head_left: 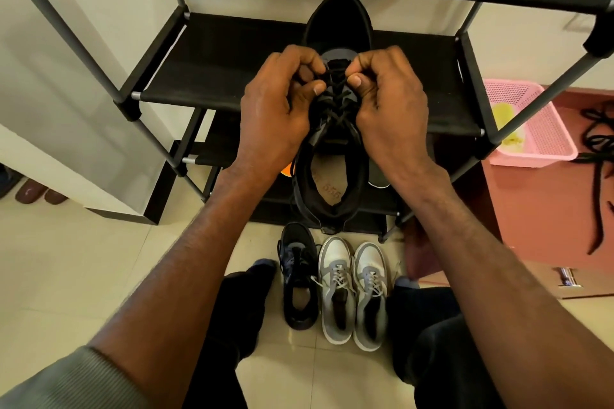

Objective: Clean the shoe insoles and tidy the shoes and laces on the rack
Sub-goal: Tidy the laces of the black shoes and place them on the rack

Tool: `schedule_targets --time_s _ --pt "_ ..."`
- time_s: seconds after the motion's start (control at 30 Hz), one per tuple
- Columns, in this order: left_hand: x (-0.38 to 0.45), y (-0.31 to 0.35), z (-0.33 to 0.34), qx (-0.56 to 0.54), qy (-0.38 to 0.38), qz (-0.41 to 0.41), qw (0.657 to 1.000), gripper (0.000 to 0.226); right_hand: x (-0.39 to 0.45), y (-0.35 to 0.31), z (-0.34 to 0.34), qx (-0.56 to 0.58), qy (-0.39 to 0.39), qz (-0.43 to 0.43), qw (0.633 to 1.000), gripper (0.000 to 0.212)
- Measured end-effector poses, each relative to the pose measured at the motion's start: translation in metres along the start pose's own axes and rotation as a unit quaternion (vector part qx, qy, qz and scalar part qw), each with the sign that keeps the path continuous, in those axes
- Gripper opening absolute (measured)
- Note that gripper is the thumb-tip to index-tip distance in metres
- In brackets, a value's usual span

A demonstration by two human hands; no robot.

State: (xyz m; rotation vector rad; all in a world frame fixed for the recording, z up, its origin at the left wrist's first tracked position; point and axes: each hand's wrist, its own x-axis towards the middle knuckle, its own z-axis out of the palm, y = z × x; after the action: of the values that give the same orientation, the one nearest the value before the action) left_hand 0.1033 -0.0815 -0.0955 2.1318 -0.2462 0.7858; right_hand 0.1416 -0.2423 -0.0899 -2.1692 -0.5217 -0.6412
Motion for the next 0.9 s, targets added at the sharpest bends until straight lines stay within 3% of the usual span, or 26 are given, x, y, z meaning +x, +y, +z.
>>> schedule_targets --time_s 0.2,0.5,0.73,0.9 --pt "-0.002 0.001 -0.004 -0.018 -0.044 0.015 0.999 0.019 0.003 0.002 -0.002 0.047 -0.014 0.037 0.998 0.012" --pt "0.001 0.006 0.01 0.033 -0.013 0.008 0.999 0.014 -0.006 0.0 -0.015 0.121 -0.021 0.06 0.991 0.018" --pt "0.002 0.009 0.01 0.042 -0.024 -0.017 0.999 0.02 -0.008 0.004 -0.017 0.125 -0.033 0.043 0.991 0.014" --pt "0.001 0.004 0.009 0.027 -0.022 -0.012 0.999 0.013 -0.007 0.001 -0.014 0.05 -0.049 -0.002 0.998 0.013"
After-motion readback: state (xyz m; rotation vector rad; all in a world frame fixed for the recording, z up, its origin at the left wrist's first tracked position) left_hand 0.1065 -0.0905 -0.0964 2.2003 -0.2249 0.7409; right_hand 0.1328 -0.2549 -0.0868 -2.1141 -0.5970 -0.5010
